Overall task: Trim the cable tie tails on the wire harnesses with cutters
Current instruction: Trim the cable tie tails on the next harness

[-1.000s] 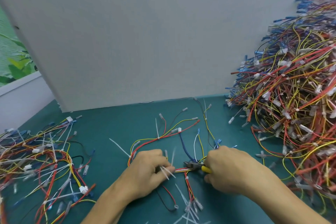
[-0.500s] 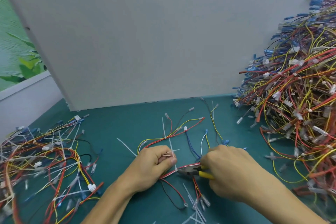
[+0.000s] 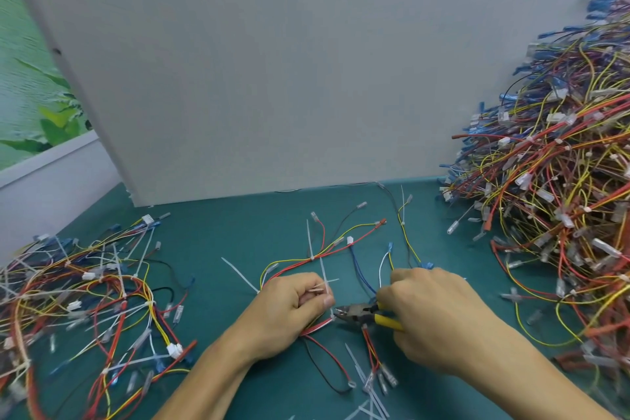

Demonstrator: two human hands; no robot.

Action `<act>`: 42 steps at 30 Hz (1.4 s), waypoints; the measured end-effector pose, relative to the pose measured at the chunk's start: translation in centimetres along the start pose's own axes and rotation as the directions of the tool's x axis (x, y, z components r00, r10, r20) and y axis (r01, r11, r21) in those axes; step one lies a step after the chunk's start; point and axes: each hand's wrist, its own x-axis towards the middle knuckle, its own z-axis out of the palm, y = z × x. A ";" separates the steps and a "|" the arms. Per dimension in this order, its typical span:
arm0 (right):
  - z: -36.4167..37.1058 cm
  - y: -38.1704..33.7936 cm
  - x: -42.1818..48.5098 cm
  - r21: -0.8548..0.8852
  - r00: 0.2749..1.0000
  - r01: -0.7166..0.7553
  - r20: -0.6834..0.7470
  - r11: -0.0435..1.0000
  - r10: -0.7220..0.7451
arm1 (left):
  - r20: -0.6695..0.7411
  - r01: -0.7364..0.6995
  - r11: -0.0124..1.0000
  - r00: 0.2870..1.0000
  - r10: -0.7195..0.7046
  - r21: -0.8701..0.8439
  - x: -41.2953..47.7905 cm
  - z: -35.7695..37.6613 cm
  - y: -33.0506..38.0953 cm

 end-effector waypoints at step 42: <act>1.9 1.3 1.0 0.060 0.977 0.177 -0.129 0.982 -0.168 | 0.010 0.035 0.997 0.999 -0.034 -0.063 0.2 0.1 -0.5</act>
